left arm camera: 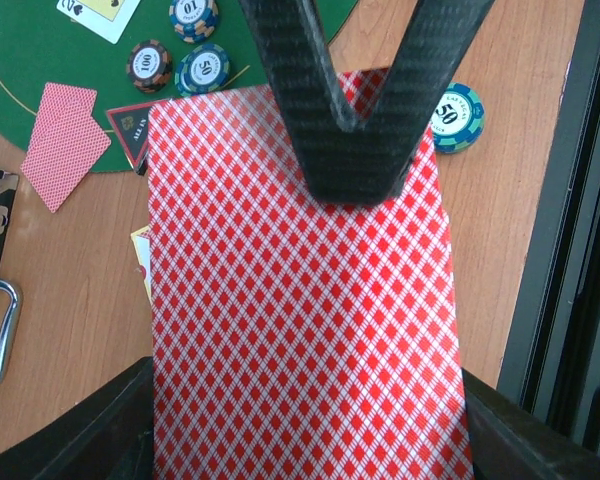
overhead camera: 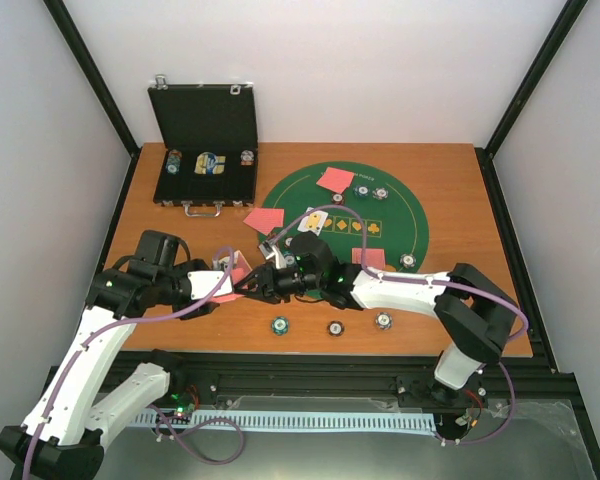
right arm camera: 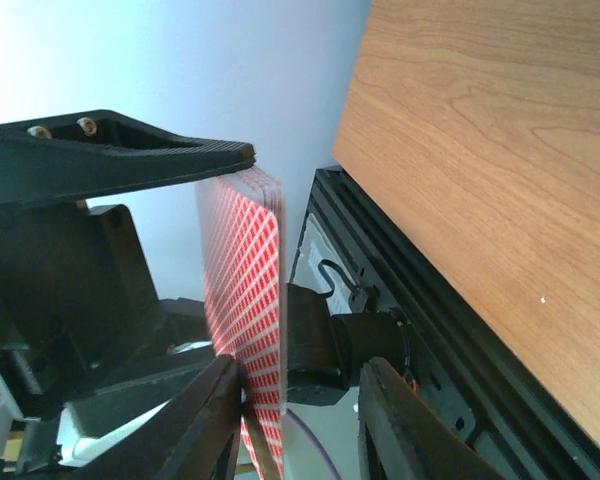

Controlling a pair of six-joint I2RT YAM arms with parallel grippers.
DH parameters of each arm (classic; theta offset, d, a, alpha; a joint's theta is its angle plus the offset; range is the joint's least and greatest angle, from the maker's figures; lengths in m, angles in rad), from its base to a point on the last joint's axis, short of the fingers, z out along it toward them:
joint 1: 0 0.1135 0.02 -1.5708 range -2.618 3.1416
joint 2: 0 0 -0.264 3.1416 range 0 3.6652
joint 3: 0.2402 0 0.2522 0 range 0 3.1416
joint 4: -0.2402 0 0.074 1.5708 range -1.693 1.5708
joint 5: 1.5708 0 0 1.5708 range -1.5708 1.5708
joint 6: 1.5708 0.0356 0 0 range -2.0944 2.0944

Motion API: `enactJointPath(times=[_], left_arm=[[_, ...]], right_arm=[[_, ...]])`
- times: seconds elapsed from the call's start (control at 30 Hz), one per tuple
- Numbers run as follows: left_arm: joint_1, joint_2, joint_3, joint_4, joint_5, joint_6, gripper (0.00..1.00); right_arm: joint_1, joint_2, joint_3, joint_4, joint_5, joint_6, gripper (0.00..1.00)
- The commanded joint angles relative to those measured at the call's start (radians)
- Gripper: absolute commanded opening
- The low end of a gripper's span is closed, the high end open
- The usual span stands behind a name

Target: Distribute texas hold em gaming equipment

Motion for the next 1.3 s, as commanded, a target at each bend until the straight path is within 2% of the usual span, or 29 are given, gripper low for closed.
enactJointPath(times=[0.0, 0.23, 0.47, 0.73, 1.03, 1.27], left_arm=[[-0.003, -0.008, -0.003, 0.039, 0.023, 0.012, 0.37], [-0.003, -0.011, -0.008, 0.041, 0.020, 0.014, 0.37], [-0.003, -0.015, -0.015, 0.035, 0.006, 0.022, 0.37], [-0.003, -0.013, -0.015, 0.033, 0.005, 0.026, 0.37], [-0.003, -0.014, -0.016, 0.029, -0.001, 0.026, 0.37], [-0.003, -0.010, -0.008, 0.027, -0.002, 0.022, 0.37]], right_arm=[[0.002, -0.055, 0.013, -0.064, 0.022, -0.004, 0.30], [0.003, -0.086, 0.018, -0.099, 0.032, -0.006, 0.11], [0.001, -0.114, 0.024, -0.152, 0.040, -0.031, 0.03], [-0.049, -0.188, 0.026, -0.273, 0.047, -0.092, 0.03], [-0.164, -0.283, 0.045, -0.439, -0.001, -0.204, 0.03], [-0.284, -0.266, 0.171, -0.762, 0.045, -0.475, 0.03]])
